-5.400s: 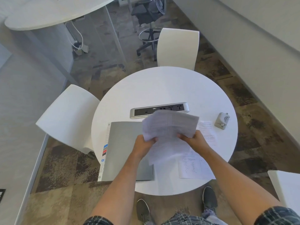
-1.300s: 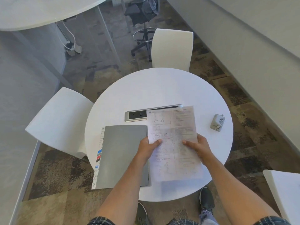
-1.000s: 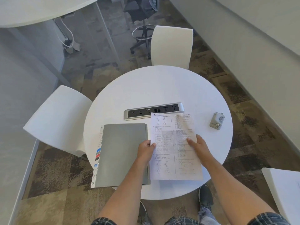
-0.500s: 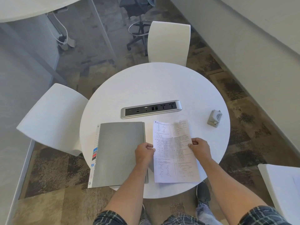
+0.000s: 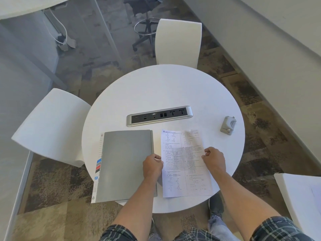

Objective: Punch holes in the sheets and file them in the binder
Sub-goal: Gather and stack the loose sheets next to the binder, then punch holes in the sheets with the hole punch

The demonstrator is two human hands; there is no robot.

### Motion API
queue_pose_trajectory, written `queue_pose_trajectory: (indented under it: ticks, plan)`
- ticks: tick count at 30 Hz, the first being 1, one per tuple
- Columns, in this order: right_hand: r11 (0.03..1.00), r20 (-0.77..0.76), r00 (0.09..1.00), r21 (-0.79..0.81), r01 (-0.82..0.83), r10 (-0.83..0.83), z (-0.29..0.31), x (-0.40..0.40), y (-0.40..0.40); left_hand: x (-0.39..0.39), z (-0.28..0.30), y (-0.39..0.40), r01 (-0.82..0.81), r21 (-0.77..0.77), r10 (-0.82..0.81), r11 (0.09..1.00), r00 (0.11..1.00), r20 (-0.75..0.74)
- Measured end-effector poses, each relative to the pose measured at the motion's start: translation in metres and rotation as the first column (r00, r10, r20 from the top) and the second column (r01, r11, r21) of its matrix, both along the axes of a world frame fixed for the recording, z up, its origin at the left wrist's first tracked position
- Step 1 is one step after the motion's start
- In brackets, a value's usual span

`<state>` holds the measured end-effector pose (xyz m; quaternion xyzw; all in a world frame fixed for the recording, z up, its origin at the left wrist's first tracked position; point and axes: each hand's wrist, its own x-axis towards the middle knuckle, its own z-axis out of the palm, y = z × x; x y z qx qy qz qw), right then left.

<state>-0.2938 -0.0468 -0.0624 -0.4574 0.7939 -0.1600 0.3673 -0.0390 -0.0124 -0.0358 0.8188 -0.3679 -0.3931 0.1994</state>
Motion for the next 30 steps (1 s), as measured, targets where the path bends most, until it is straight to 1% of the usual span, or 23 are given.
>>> queue_pose_trajectory:
  ticks: [5,13,16,19,24,28,30]
  plan:
    - [0.998,-0.074,0.997,0.051,-0.029,0.033,0.001,0.002,-0.003,-0.002,-0.006,-0.001,0.028,-0.017,-0.027,0.999,0.999,0.04]
    - [0.991,-0.163,0.982,0.11,-0.076,0.094,0.004,0.002,-0.006,-0.004,-0.012,-0.003,0.097,0.024,-0.099,0.995,0.987,0.125]
    - [0.991,-0.175,0.982,0.12,-0.05,0.071,0.004,0.003,-0.006,-0.01,-0.007,-0.005,0.143,0.035,-0.147,0.989,0.966,0.213]
    - [0.998,-0.17,0.985,0.065,0.005,0.006,0.008,0.006,-0.012,-0.024,0.0,-0.015,0.203,-0.022,-0.189,0.979,0.944,0.27]
    - [0.995,-0.182,0.98,-0.076,0.063,-0.076,0.018,-0.001,-0.038,-0.069,0.007,-0.049,0.313,-0.166,-0.283,0.935,0.942,0.181]
    - [0.986,-0.168,0.978,-0.138,0.097,-0.12,0.031,-0.018,-0.063,-0.114,0.008,-0.08,0.38,-0.206,-0.368,0.901,0.925,0.098]
    - [0.983,-0.199,0.974,-0.168,0.078,-0.111,0.036,-0.027,-0.074,-0.136,0.007,-0.093,0.419,-0.213,-0.413,0.883,0.908,0.072]
